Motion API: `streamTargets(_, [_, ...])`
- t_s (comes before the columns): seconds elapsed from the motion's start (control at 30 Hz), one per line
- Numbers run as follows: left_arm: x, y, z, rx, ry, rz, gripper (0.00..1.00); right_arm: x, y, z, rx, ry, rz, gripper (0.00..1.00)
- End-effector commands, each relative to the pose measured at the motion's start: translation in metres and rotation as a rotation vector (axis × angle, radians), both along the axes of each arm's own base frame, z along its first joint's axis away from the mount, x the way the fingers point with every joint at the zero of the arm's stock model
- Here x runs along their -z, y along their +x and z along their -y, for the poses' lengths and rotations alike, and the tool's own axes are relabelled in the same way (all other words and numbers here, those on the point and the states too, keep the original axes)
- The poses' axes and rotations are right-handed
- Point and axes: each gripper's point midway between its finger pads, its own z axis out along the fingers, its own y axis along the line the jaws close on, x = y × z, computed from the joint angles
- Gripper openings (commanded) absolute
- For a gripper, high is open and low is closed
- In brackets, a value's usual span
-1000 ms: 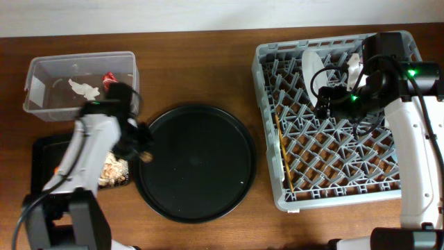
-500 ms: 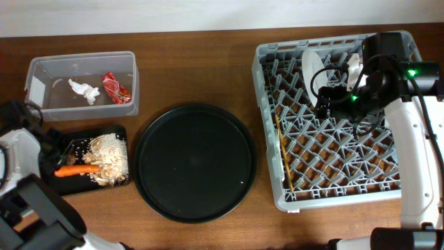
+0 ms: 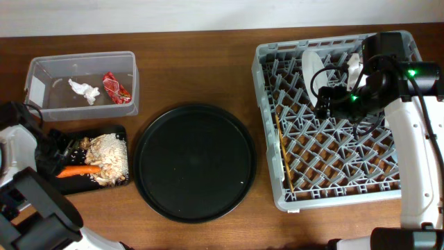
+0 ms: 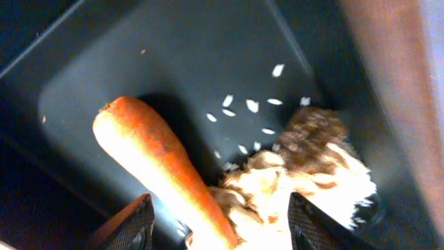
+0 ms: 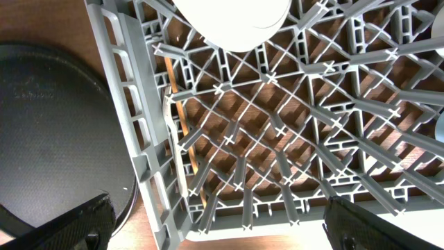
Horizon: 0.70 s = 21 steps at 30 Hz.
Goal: Sort waste into correct bins and load items into the dishwasher rack
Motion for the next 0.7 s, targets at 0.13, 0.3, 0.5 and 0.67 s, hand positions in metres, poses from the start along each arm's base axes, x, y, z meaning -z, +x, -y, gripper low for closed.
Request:
streamTargets(0.13, [-0.091,0.047,0.064,0.386,0.057,0.273,0.76,0.003,0.005,0.0,-0.01,0.0,0.008,0.99])
streamTargets(0.3, [-0.098,0.056,0.183,0.918,0.052,0.269,0.98,0.011,0.014,0.0,-0.019,0.005,-0.002,0.99])
streamTargets(0.5, [-0.091,0.008,0.247,1.233,-0.039,0.11,0.99,0.011,0.016,-0.009,-0.081,0.038,0.011,0.99])
streamTargets(0.67, [-0.111,-0.008,0.224,1.192,0.009,0.045,0.99,0.012,0.012,-0.006,-0.078,0.026,-0.009,0.99])
